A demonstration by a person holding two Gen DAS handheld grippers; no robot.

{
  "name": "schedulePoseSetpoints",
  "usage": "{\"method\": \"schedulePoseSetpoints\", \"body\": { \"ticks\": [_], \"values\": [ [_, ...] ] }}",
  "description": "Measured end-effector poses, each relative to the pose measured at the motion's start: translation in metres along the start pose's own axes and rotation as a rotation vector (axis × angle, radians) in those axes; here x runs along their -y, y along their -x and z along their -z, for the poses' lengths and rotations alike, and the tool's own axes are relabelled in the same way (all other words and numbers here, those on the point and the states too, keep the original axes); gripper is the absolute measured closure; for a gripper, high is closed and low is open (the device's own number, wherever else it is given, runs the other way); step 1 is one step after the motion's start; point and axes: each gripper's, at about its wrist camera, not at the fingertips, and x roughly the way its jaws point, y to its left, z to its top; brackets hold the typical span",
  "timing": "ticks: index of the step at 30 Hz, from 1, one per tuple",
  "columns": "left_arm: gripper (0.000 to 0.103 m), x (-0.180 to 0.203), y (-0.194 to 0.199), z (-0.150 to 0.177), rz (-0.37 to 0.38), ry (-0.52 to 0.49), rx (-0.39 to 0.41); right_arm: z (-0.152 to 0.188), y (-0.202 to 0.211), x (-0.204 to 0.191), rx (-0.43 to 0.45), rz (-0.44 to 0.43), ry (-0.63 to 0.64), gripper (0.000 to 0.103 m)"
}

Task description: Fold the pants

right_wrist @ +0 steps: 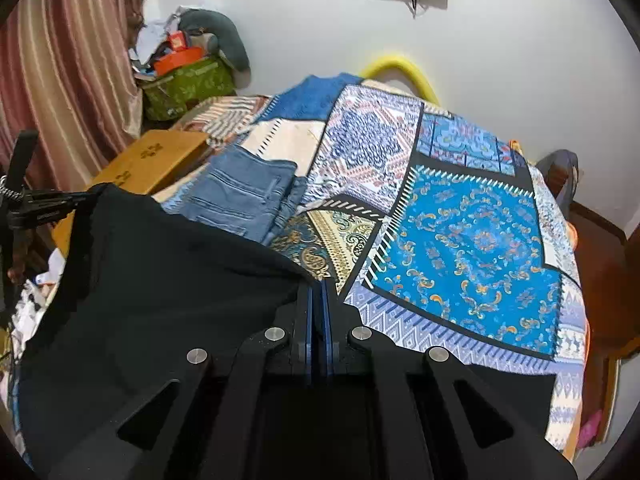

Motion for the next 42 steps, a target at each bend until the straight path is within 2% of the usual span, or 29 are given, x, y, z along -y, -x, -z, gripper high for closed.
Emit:
{"method": "schedulePoseSetpoints", "body": {
  "ticks": [10,18,25,28,29,33,36,40,42],
  "values": [
    [0.093,-0.008,0.101,0.052,0.043,-0.023,0.085,0.046,0.081,-0.032,0.061,-0.047,-0.024,0.099],
    [0.093,-0.027,0.153,0.133,0.026,-0.011,0.096,0.103,0.131,-0.074,0.075,-0.115,-0.044,0.099],
    [0.094,-0.043,0.157,0.205,0.016,0.032,0.043,0.151,0.148,-0.112,0.061,-0.162,-0.063,0.099],
    [0.103,-0.048,0.145,0.230,-0.004,0.060,0.010,0.172,0.145,-0.123,0.043,-0.161,-0.077,0.099],
    [0.103,-0.050,0.138,0.241,-0.029,0.060,-0.004,0.180,0.144,-0.127,0.034,-0.157,-0.081,0.099],
    [0.103,-0.058,0.119,0.269,-0.008,0.092,-0.076,0.202,0.129,-0.126,-0.023,-0.154,-0.133,0.099],
    [0.103,-0.059,0.116,0.279,0.003,0.099,-0.100,0.212,0.121,-0.124,-0.062,-0.149,-0.155,0.097],
    [0.103,-0.056,0.126,0.269,0.013,0.101,-0.084,0.212,0.127,-0.120,-0.082,-0.147,-0.163,0.095],
    [0.101,-0.051,0.136,0.257,0.024,0.087,-0.055,0.213,0.136,-0.123,-0.079,-0.129,-0.148,0.084]
  ]
}}
